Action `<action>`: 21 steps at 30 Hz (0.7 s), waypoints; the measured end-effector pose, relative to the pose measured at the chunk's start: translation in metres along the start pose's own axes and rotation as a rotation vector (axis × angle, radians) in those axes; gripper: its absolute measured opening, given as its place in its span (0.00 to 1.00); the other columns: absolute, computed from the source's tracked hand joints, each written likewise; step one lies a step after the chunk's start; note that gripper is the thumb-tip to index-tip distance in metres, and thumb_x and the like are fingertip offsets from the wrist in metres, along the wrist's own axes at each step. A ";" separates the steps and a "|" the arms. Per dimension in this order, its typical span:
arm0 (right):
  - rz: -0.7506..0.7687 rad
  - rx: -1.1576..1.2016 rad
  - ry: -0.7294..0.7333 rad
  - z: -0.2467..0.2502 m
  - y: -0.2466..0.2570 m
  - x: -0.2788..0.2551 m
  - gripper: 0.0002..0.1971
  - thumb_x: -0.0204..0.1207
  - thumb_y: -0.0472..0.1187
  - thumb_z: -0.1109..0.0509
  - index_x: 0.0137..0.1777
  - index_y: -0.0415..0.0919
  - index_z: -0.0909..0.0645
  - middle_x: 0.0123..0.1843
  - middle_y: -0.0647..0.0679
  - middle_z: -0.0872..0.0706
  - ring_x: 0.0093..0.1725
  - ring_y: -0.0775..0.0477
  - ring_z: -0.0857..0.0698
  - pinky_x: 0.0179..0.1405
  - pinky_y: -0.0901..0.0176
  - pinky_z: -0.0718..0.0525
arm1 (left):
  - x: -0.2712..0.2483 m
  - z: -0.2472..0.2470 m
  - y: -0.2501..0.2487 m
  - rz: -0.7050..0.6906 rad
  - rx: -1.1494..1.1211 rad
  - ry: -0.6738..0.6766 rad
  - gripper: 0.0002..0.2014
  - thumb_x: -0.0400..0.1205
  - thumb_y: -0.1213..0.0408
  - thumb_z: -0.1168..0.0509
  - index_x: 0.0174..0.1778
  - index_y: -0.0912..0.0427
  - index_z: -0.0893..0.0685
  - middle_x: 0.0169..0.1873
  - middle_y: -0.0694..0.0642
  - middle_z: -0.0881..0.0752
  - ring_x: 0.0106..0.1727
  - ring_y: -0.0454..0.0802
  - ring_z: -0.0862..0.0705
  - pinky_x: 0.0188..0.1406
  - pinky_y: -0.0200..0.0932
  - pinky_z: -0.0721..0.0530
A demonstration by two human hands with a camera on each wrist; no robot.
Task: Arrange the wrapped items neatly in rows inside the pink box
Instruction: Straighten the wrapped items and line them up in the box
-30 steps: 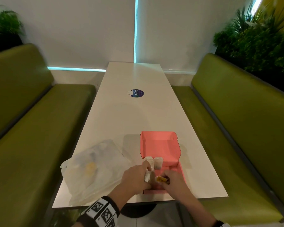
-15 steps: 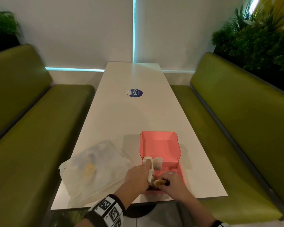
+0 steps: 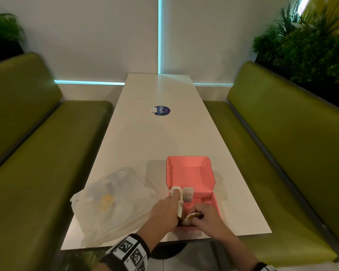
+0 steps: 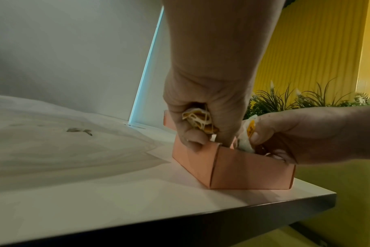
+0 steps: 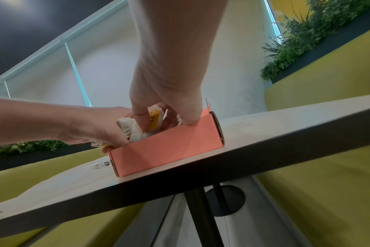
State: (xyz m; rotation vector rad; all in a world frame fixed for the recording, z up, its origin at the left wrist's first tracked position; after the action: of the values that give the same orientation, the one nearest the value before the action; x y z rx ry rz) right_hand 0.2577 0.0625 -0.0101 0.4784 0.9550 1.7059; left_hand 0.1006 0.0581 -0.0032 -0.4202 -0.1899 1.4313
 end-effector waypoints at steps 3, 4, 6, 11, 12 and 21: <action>0.022 -0.088 0.068 -0.004 0.000 0.002 0.05 0.69 0.41 0.25 0.34 0.44 0.17 0.34 0.54 0.17 0.35 0.59 0.22 0.38 0.71 0.26 | 0.001 -0.003 0.001 -0.011 -0.009 -0.012 0.18 0.83 0.59 0.38 0.63 0.53 0.38 0.46 0.52 0.17 0.37 0.47 0.19 0.40 0.41 0.17; 0.021 -0.111 0.081 -0.006 0.000 0.003 0.06 0.70 0.41 0.27 0.33 0.45 0.18 0.33 0.54 0.17 0.36 0.58 0.22 0.39 0.69 0.25 | 0.002 -0.003 0.001 -0.014 -0.009 -0.012 0.18 0.83 0.59 0.38 0.63 0.53 0.39 0.46 0.51 0.17 0.36 0.46 0.20 0.39 0.40 0.18; 0.013 -0.135 0.110 -0.009 0.000 0.005 0.06 0.71 0.40 0.30 0.37 0.39 0.16 0.36 0.47 0.14 0.37 0.52 0.18 0.43 0.60 0.20 | 0.002 -0.004 0.002 -0.023 -0.013 -0.016 0.18 0.83 0.59 0.38 0.63 0.53 0.39 0.43 0.50 0.18 0.35 0.45 0.21 0.37 0.39 0.19; -0.033 -0.244 0.203 -0.011 0.004 0.013 0.10 0.75 0.38 0.35 0.33 0.37 0.23 0.30 0.50 0.23 0.29 0.58 0.27 0.33 0.72 0.30 | 0.002 -0.006 0.002 -0.002 0.034 -0.018 0.20 0.83 0.59 0.38 0.66 0.54 0.39 0.43 0.50 0.19 0.36 0.46 0.20 0.37 0.39 0.20; -0.041 -0.256 0.217 -0.012 0.004 0.015 0.12 0.76 0.39 0.35 0.30 0.42 0.26 0.29 0.52 0.25 0.28 0.59 0.28 0.32 0.72 0.31 | 0.002 -0.006 0.001 0.002 0.052 -0.011 0.21 0.84 0.58 0.38 0.68 0.54 0.39 0.44 0.51 0.18 0.37 0.46 0.18 0.38 0.38 0.20; -0.002 -0.228 0.254 -0.010 0.004 0.016 0.15 0.76 0.39 0.32 0.28 0.50 0.28 0.27 0.56 0.26 0.27 0.60 0.28 0.30 0.74 0.30 | -0.004 -0.003 -0.001 0.006 0.050 -0.056 0.21 0.85 0.60 0.40 0.70 0.54 0.40 0.44 0.51 0.18 0.33 0.44 0.23 0.33 0.34 0.25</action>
State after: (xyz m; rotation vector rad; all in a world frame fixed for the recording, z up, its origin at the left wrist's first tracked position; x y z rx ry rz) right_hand 0.2425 0.0737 -0.0146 0.1122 0.9227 1.8770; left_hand 0.1024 0.0539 -0.0048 -0.3401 -0.1974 1.4516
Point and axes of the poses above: each hand's wrist, its own x-axis towards the middle knuckle, its own z-axis out of the back of the hand, y = z × x, the point moved 1 cm from there along x, towards the middle knuckle
